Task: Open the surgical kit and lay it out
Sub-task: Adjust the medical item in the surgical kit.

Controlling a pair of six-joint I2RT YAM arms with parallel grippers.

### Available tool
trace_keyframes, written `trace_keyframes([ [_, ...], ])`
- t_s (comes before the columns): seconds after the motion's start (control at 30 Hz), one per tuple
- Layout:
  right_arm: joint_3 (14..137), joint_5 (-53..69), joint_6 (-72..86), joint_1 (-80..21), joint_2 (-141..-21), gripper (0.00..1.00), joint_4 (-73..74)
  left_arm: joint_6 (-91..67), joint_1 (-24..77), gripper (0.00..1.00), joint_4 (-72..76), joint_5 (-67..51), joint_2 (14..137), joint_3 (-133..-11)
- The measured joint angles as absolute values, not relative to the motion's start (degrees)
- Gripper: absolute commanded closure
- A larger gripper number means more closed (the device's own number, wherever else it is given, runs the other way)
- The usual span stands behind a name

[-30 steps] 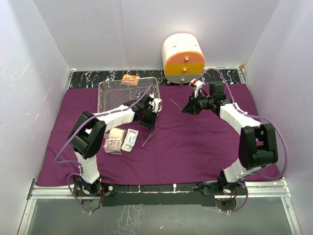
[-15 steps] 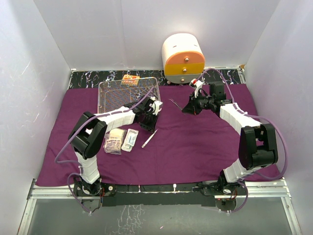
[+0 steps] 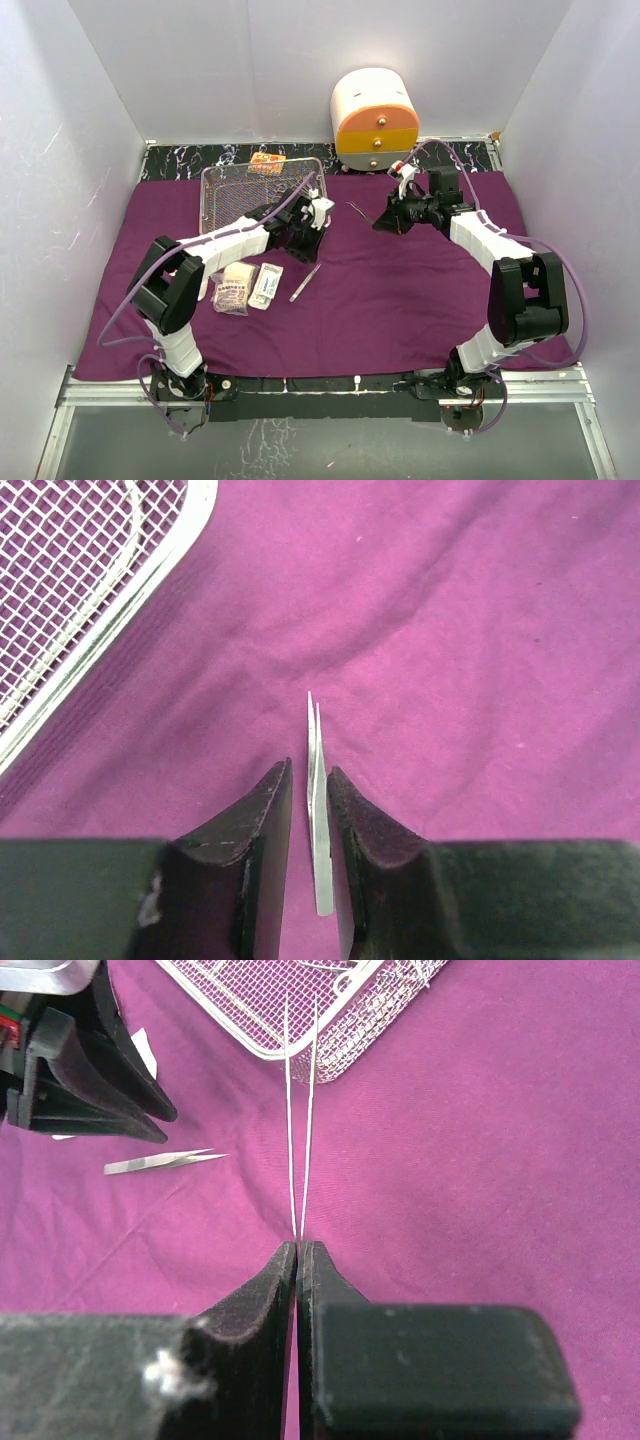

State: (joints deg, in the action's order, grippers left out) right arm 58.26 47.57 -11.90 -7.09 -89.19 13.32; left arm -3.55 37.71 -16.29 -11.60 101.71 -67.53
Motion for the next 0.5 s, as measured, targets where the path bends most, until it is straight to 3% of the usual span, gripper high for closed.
trace_keyframes([
  [0.23, 58.3, 47.6, -11.9, -7.0, -89.2, 1.00, 13.3, -1.6, 36.9, 0.61, -16.5, -17.6, 101.1, -67.7],
  [0.5, 58.3, 47.8, -11.9, -7.0, -89.2, 1.00, 13.3, -0.3, 34.8, 0.57, -16.5, -23.2, 101.5, -67.9],
])
